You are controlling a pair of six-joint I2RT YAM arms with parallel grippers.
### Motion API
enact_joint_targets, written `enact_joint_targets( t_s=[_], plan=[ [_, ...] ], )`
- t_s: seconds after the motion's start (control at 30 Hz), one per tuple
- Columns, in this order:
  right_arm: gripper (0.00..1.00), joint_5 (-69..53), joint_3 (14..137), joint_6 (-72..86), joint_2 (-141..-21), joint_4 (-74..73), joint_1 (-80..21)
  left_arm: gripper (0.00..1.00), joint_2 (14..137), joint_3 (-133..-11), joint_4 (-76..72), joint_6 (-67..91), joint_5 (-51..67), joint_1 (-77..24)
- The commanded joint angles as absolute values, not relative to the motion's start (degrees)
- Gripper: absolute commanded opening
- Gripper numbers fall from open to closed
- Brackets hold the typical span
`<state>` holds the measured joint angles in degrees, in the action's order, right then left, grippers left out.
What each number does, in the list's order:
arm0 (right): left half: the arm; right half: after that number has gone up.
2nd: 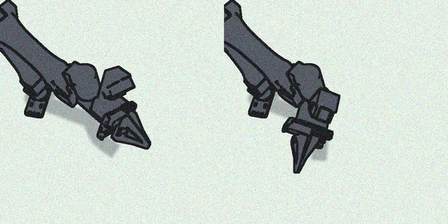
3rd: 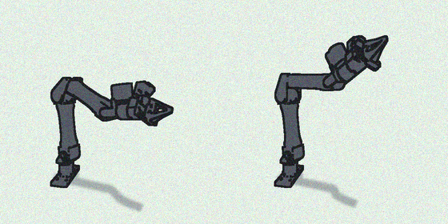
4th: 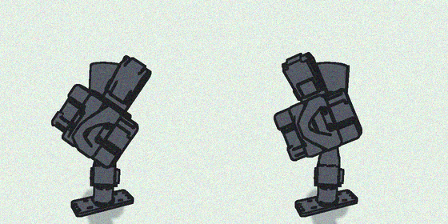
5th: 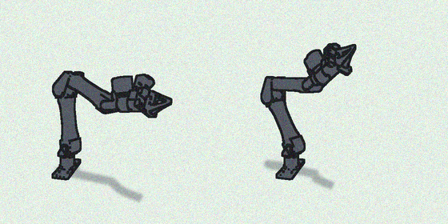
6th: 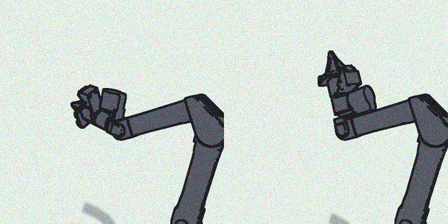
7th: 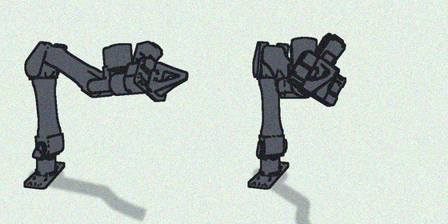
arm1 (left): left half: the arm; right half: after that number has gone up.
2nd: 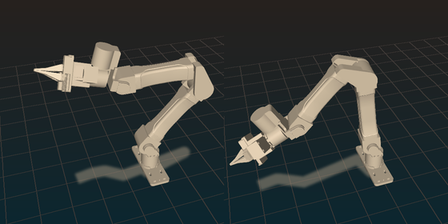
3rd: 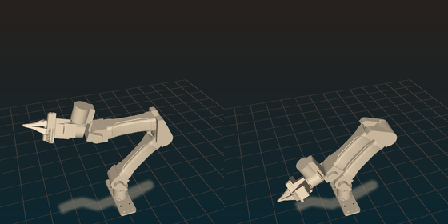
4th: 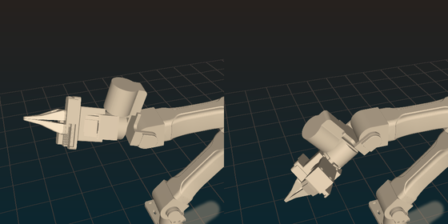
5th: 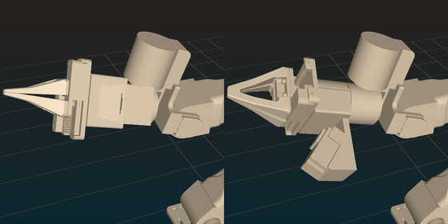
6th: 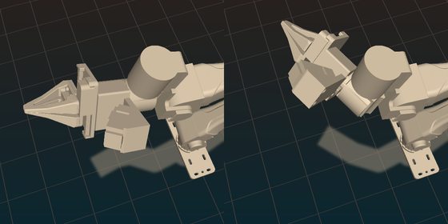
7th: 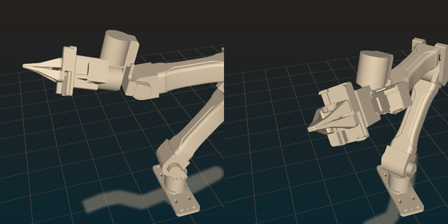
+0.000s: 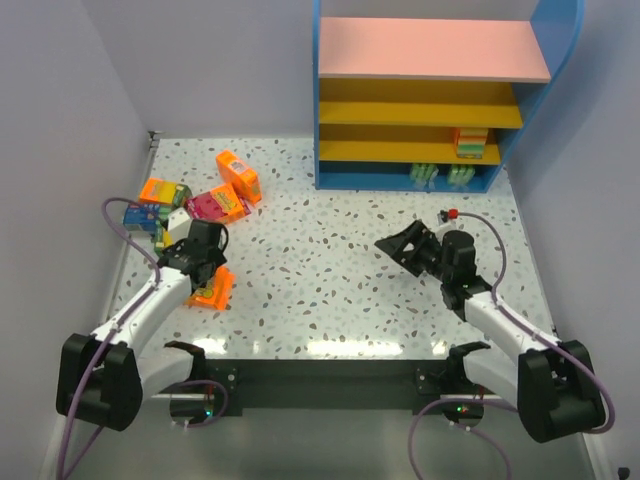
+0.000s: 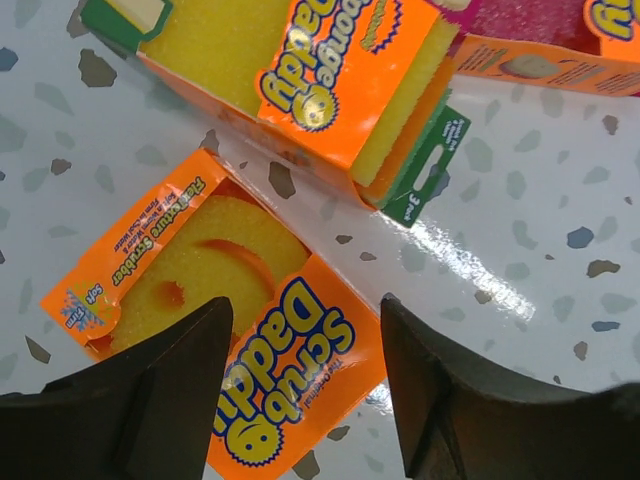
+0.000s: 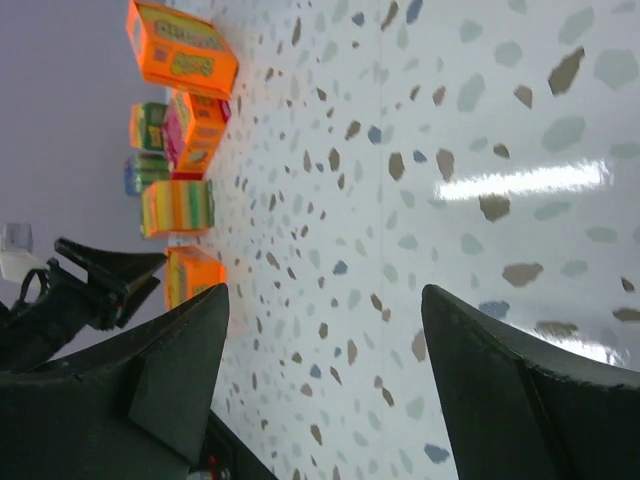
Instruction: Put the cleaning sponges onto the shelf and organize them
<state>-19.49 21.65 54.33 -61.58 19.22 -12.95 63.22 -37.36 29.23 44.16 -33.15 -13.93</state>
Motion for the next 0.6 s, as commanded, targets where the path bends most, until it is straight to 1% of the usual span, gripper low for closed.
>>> enact_joint_targets(
  t_s=[0.0, 0.2, 0.37, 0.43, 0.47, 0.53, 0.57],
  plan=[
    [0.81, -22.76, 19.87, 48.61, -57.66, 10.30, -13.10, 0.66, 64.86, -34.81, 26.28, 47.98, -34.11, -12.04],
    [0.82, -23.73, 19.42, 46.06, -54.41, 6.34, -13.01, 0.63, 67.07, -30.33, 21.10, 48.96, -30.33, -10.81],
    [0.83, -22.59, 21.18, 42.37, -52.56, 0.27, -13.01, 0.57, 63.90, -25.41, 12.33, 47.90, -18.48, -10.90],
    [0.83, -21.89, 22.50, 40.44, -52.64, -2.63, -13.09, 0.56, 63.28, -23.91, 9.60, 48.95, -11.98, -11.07],
    [0.83, -21.62, 22.85, 39.73, -52.65, -3.42, -13.01, 0.54, 63.02, -21.82, 5.06, 49.39, -9.60, -11.42],
    [0.83, -21.27, 23.81, 38.15, -53.08, -5.17, -13.01, 0.53, 63.02, -20.22, 1.07, 51.76, -3.81, -12.04],
    [0.83, -20.40, 24.25, 37.71, -53.35, -5.71, -13.01, 0.52, 63.45, -19.34, -3.56, 52.64, -2.74, -13.96]
  ],
)
